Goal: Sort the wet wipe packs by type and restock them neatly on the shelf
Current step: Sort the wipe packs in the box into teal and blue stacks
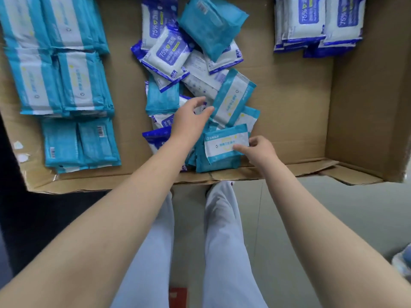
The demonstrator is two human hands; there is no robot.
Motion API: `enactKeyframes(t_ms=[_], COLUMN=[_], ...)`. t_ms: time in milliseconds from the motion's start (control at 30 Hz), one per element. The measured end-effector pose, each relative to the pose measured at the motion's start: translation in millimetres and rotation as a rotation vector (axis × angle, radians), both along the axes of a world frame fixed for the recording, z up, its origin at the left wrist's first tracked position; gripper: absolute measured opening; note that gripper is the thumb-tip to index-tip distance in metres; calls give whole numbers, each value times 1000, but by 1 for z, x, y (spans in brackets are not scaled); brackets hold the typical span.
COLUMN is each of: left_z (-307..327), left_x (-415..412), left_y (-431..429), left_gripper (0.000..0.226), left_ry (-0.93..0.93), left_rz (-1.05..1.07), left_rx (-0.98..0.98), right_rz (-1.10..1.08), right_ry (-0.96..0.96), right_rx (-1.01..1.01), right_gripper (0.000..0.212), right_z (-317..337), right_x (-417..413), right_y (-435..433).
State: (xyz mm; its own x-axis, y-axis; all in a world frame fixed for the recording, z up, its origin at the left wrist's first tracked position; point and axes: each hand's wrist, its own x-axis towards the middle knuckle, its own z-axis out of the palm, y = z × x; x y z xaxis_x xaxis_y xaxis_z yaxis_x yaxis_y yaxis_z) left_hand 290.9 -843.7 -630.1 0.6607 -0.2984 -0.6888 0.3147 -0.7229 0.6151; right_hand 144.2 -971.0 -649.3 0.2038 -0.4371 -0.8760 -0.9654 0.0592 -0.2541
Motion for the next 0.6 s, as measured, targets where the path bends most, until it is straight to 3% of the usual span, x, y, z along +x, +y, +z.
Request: enactKeyframes(t_ms=[133, 300, 433, 600], left_z=[-16, -25, -23, 6], left_x=[12, -1, -9, 0], left_y=[-25, -45, -40, -4], left_gripper=[37, 54, 38, 29], left_ry=[-82, -138, -61, -8], left_rz=[-60, -162, -59, 53], left_rx=[88, 308, 196, -6], right_rz=[-51, -414, -512, -464], right_ry=[-48, -146, -166, -284], right_rx=[38, 92, 263, 278], right_gripper=[31, 22, 42, 20], right_z=[-5, -7, -4, 6], right_x=[-6, -15, -20, -19], right_y=[7, 0, -4, 4])
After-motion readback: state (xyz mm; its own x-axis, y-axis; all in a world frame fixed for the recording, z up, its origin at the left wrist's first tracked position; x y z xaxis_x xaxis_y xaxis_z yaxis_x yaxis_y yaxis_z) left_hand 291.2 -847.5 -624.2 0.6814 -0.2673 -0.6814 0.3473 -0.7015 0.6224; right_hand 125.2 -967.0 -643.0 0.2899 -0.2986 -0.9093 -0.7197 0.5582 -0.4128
